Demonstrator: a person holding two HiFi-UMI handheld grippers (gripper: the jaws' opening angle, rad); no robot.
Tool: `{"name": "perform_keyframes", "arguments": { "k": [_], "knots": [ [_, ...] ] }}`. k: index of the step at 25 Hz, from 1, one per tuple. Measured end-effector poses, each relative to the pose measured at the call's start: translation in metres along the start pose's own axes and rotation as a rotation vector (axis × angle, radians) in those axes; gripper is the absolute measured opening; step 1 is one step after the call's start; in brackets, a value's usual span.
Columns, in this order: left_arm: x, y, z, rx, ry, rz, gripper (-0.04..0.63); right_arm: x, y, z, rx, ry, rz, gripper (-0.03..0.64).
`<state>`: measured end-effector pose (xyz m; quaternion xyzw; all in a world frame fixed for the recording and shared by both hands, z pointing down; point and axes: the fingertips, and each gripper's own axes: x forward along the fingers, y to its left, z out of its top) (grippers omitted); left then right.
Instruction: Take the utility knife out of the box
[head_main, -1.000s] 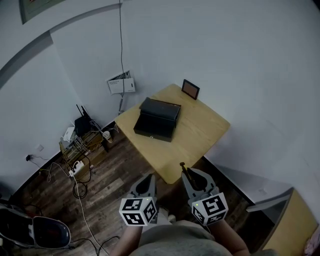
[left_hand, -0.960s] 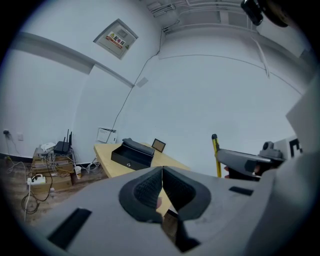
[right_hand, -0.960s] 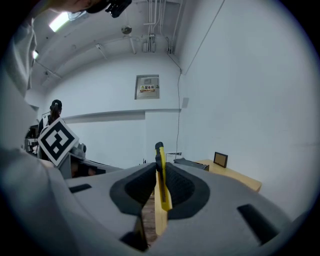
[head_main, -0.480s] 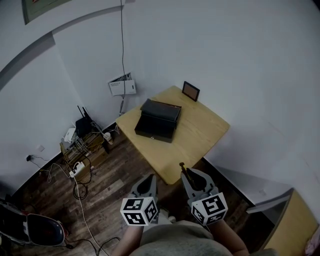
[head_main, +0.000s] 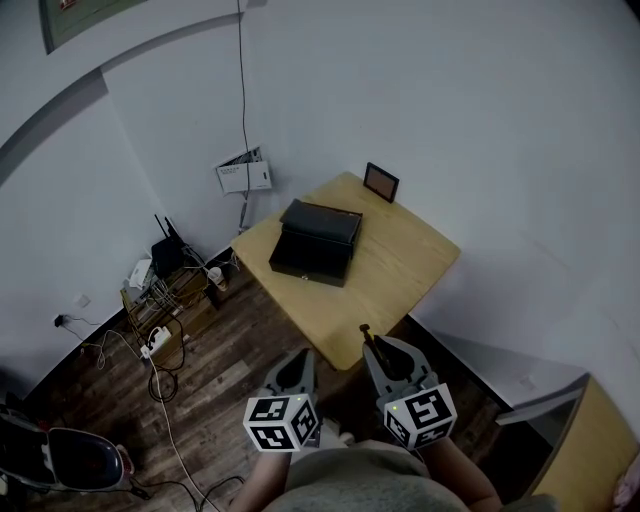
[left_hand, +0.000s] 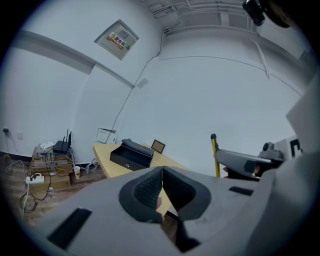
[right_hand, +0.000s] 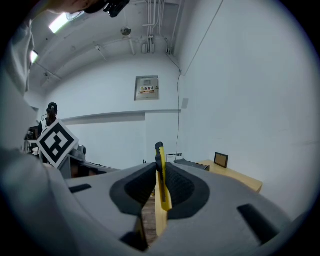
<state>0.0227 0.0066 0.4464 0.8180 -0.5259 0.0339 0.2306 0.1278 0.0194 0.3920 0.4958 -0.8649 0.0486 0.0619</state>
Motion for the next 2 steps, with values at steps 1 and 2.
{"name": "perform_keyframes", "arguments": {
  "k": [1, 2],
  "knots": [
    [0.0003, 0.0000, -0.0005, -0.001, -0.001, 0.001, 0.003, 0.0000, -0.0008, -0.0005, -0.003, 0.000, -0.001, 0.049],
    [0.0006, -0.0001, -0.0011, -0.003, -0.001, 0.002, 0.003, -0.0001, -0.0016, -0.0010, -0.006, 0.000, -0.003, 0.049]
  ]
}}
